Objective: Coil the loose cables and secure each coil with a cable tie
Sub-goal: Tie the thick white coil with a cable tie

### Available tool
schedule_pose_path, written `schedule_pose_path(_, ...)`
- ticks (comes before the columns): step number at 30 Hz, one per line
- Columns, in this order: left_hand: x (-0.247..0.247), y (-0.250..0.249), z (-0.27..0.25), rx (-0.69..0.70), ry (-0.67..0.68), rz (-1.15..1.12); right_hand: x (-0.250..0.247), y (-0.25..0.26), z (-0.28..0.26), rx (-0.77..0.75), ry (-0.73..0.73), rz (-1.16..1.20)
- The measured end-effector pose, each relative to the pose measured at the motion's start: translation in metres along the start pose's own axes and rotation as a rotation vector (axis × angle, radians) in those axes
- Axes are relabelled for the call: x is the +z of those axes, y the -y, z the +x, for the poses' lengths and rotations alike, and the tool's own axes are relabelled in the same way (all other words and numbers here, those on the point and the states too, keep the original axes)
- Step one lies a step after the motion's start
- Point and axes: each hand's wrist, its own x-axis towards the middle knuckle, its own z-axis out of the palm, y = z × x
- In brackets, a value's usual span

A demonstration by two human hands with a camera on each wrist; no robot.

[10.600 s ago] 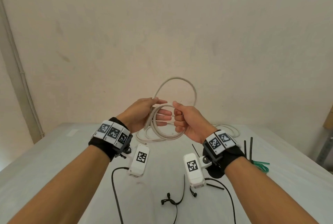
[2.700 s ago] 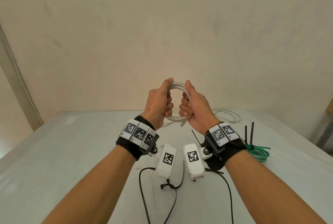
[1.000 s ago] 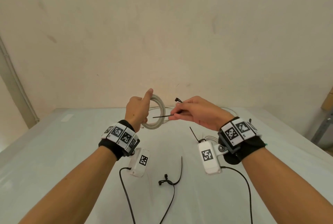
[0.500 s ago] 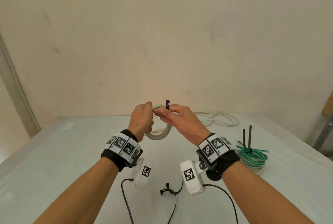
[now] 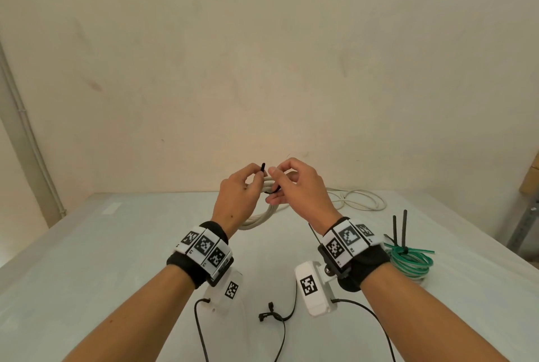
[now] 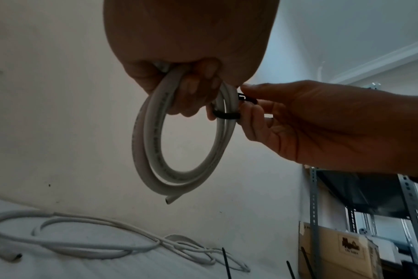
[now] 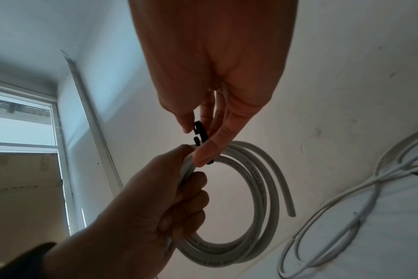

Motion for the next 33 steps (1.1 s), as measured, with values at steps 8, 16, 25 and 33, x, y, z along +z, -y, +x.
schedule_pose_path(8, 0.002, -0.002, -0.001, 0.025, 0.053, 0.101, 0.0, 0.002, -0.002, -0.042, -0.079, -0.043)
schedule_pose_path(16, -0.001, -0.007, -0.004, 0.072, 0.064, 0.174, 0.002, -0.001, -0.002, -0.028, -0.061, -0.058)
schedule_pose_path(25, -0.001, 0.0, -0.007, 0.181, 0.055, 0.207, -0.005, -0.003, 0.005, 0.055, 0.005, -0.27)
schedule_pose_path(33, -0.004, -0.001, -0.003, 0.232, 0.081, 0.255, -0.017, -0.006, 0.012, -0.021, 0.0, -0.042)
